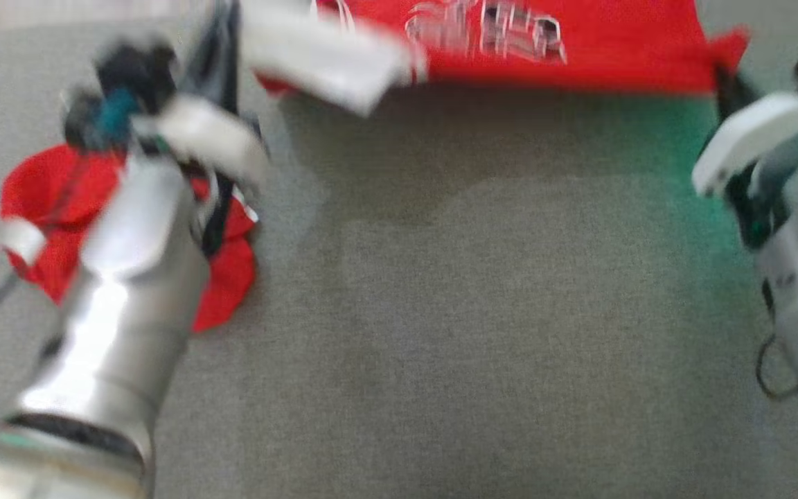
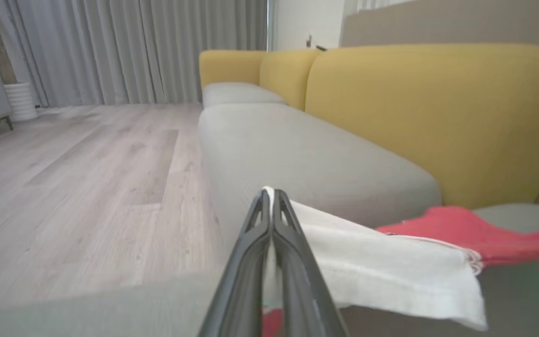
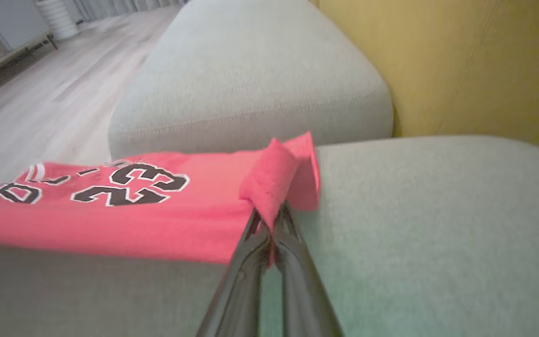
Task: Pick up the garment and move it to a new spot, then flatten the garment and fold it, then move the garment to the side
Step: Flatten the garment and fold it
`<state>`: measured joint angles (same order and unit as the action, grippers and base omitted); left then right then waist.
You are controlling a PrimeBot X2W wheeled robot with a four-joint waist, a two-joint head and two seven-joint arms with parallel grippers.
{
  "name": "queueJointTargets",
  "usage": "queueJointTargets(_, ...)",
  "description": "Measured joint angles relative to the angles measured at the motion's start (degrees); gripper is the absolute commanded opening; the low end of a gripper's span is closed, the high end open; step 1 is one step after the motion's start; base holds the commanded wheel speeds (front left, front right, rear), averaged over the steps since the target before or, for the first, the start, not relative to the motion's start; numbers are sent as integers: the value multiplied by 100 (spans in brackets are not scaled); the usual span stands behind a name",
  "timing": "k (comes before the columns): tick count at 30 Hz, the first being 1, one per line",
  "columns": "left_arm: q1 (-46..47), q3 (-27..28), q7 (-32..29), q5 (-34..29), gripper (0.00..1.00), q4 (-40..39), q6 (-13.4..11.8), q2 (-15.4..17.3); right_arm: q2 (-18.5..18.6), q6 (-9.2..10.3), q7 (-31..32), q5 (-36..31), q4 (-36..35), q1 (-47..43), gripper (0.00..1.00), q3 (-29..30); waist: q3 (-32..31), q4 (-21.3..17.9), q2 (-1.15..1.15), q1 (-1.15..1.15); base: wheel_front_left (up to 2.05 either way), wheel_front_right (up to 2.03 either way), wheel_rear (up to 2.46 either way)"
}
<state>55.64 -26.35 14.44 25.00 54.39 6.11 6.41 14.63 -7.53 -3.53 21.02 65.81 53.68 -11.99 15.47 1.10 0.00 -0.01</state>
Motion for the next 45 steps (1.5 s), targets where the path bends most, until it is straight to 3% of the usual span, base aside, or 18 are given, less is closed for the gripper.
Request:
queueJointTargets(5,-760,-474,-385,88,0,-31,115,125,414,0,457,624,-286,-573,0,-620,-352,42,0,0,0,0,0)
queueJointTargets(8,-1182,-973,-883,407,0,-485,147,338,602,0,738,998,-563,-825,0,-966,-586,54,0,-1,0,0,0)
queueJointTargets(16,-2287,-2154,-2210,1594,0,-2484,147,1435,1048,0,1168,1856,-1096,-1690,0,-1384,-1145,81,0,-1,0,0,0)
queueJointTargets(24,-3139,-2419,-3074,2213,0,-3911,133,2083,1302,0,1335,2273,-1495,-2317,0,-1519,-1545,61,0,0,0,0,0)
queueJointTargets(28,-3549,-2494,-3383,2363,0,-4671,-122,2323,1444,0,1415,2441,-1748,-2683,0,-1493,-1683,38,0,-1,0,0,0)
queueJointTargets(34,-3643,-2362,-3393,2379,0,-5193,-541,2415,1481,0,1417,2485,-2163,-2966,0,-1249,-1583,-16,0,0,0,0,0)
queueJointTargets(40,-3286,-2338,-3351,2131,0,-4971,-595,2395,1423,0,1475,2287,-2218,-2821,0,-936,-1298,-42,0,1,0,0,0)
queueJointTargets(45,-2660,-2285,-3343,2031,0,-4447,-537,2198,1256,0,1525,2042,-2115,-2396,0,-670,-1051,-51,0,2,0,0,0)
